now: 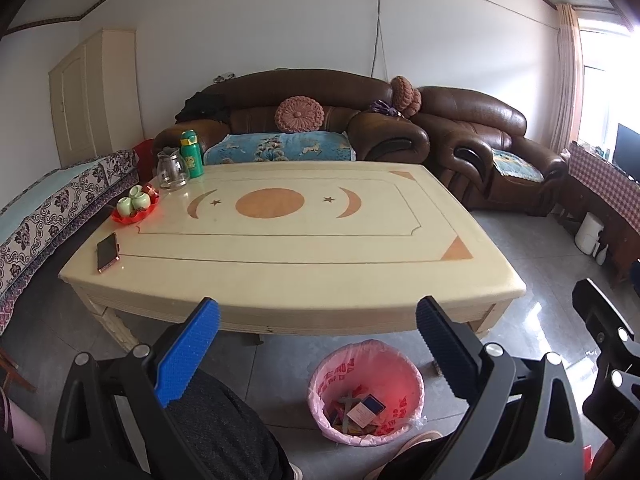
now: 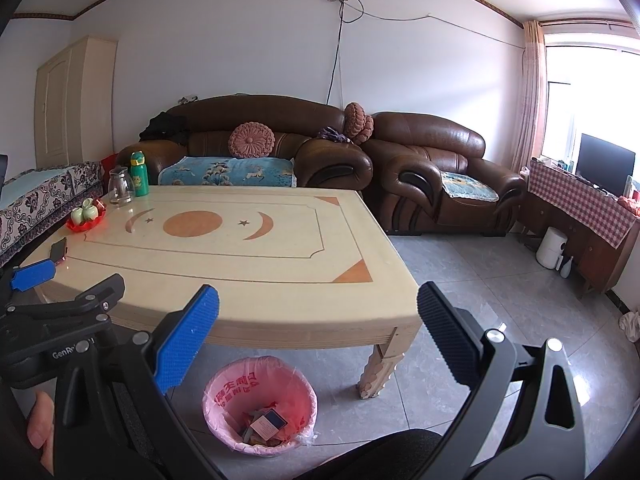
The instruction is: Collect trash
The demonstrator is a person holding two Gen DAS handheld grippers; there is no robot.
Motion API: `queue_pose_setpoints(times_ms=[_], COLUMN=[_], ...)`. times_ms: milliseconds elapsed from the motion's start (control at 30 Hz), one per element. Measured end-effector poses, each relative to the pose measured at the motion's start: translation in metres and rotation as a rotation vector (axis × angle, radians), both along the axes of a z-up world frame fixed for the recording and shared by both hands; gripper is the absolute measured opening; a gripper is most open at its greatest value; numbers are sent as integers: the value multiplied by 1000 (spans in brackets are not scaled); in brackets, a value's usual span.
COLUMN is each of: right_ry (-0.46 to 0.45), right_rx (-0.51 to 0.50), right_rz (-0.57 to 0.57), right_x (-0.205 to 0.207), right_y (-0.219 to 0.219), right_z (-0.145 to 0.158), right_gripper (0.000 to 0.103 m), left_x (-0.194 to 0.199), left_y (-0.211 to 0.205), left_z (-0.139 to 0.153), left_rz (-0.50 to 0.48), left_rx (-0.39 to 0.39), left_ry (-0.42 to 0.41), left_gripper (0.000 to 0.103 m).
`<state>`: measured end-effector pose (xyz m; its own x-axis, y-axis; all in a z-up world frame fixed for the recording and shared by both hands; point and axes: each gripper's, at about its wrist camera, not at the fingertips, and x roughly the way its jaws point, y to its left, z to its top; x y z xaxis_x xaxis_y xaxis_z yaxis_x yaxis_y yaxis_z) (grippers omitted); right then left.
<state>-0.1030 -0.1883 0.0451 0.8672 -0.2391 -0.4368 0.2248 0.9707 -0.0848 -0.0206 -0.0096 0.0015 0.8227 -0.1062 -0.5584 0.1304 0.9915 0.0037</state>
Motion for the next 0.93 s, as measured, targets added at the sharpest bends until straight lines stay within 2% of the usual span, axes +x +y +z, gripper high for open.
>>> queue_pose_setpoints(times_ms=[267,700,933], right_ry=[2,1,2], right_rx=[3,8,8], right_rz=[0,4,8], right_x=[1,2,3], right_y=[-2,-1,-1], right_z=[0,-2,-3], right_gripper=[97,97,97], left_x=[7,3,2], left_y=[0,-7,-7], left_z=[-5,-1,1], left_rz=[3,25,26], left_rx=[9,65,53], left_ry=[22,-12,-14], left_gripper=[96,96,96])
